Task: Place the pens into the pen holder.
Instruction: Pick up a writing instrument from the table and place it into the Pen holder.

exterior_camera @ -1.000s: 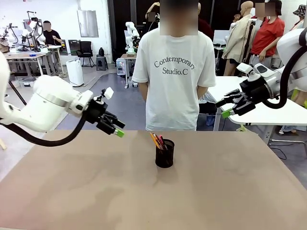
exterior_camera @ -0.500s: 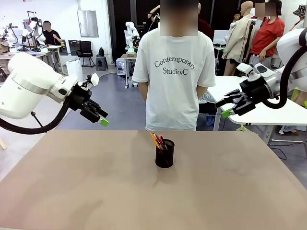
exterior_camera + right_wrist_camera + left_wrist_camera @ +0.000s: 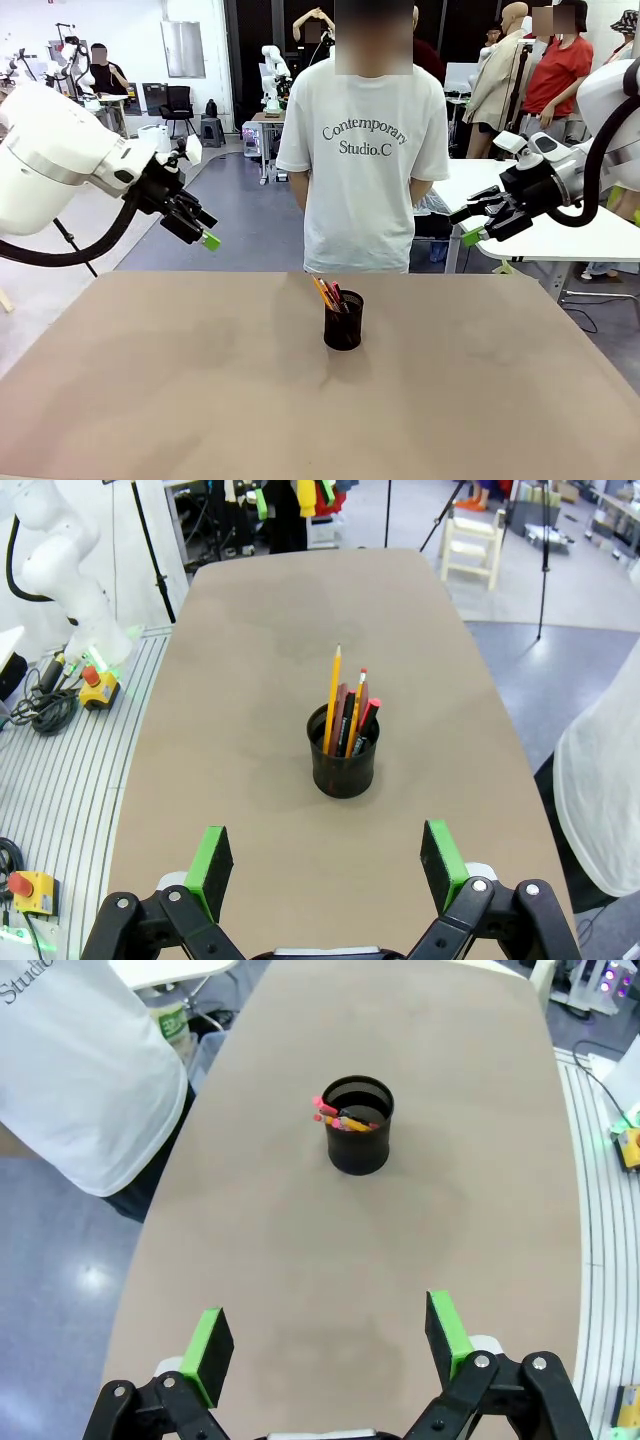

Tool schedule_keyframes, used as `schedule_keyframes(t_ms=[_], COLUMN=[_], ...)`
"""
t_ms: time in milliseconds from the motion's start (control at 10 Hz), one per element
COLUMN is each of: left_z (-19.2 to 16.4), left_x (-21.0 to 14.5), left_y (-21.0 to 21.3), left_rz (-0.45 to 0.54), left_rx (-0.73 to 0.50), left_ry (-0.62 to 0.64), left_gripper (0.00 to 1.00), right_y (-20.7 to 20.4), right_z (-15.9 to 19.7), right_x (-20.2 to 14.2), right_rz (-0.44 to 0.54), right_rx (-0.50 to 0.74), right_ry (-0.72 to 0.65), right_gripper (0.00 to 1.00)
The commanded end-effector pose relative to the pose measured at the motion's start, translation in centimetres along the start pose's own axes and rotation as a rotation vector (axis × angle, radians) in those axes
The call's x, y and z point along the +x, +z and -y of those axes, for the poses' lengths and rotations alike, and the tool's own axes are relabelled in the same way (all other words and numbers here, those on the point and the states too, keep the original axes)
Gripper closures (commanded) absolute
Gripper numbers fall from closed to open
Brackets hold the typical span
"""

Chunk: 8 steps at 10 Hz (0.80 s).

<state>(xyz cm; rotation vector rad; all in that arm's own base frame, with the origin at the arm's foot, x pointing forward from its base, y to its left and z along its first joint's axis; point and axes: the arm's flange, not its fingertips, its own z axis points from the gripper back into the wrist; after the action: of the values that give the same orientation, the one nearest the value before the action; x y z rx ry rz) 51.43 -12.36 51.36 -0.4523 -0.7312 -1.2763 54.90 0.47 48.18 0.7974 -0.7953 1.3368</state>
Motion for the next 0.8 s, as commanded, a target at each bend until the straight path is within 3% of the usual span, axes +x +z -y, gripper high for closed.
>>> schedule_keyframes(t_ms=[0, 700], left_z=[0.48, 0.23], left_x=[-0.88, -0.44], left_y=[-0.27, -0.40], left_rz=[-0.010, -0.005], left_rx=[0.003, -0.007], left_ry=[0.005, 0.006], left_gripper=[0.00, 0.00], right_y=[0.05, 0.05], right_z=[0.25, 0.25], right_x=[0.55, 0.55], right_rz=[0.000, 0.000], right_rx=[0.003, 0.003], right_ry=[-0.012, -0.012], right_gripper=[0.00, 0.00])
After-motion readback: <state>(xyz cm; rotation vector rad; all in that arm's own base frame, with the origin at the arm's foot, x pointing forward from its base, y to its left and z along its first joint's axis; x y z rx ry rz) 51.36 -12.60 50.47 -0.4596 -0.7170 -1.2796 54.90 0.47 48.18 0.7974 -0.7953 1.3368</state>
